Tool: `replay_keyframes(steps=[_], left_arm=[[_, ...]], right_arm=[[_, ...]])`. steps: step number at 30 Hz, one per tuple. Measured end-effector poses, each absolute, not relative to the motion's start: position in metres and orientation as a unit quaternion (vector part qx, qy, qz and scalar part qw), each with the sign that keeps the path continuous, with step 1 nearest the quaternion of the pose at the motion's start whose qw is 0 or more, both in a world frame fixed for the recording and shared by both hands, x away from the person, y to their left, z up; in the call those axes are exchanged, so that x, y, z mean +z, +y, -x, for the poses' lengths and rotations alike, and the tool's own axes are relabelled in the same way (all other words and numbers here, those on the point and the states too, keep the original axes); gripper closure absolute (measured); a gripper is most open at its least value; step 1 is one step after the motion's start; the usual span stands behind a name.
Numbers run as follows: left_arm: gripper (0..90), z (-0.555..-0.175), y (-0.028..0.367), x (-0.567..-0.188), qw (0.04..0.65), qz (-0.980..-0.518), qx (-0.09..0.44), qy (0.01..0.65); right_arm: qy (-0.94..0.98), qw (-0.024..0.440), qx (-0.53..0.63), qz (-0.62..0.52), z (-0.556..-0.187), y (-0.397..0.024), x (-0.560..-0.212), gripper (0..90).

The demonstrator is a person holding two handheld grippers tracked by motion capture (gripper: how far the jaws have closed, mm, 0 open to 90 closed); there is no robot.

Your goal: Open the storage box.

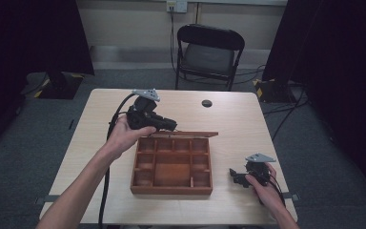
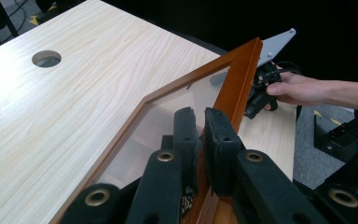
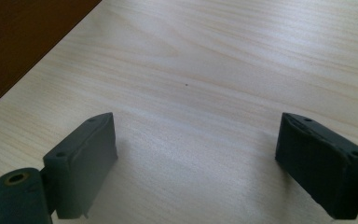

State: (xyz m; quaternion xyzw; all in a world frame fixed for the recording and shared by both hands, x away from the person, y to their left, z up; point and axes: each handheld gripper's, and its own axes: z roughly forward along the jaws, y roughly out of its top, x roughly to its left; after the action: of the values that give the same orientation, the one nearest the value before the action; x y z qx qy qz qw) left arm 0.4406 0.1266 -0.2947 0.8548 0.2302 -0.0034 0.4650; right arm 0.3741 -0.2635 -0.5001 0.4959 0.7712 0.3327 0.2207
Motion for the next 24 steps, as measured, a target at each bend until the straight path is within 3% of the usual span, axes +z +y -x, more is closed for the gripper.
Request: replay_keyframes(steps=[24], left_arm=[[83.8,-0.4398,0.1255,-0.2946,0.464,-0.856,-0.003,0.228]], right_arm=[[0.771,0.221,0.333,-0.496,-0.3741,-0.2634,-0.5001,11.5]])
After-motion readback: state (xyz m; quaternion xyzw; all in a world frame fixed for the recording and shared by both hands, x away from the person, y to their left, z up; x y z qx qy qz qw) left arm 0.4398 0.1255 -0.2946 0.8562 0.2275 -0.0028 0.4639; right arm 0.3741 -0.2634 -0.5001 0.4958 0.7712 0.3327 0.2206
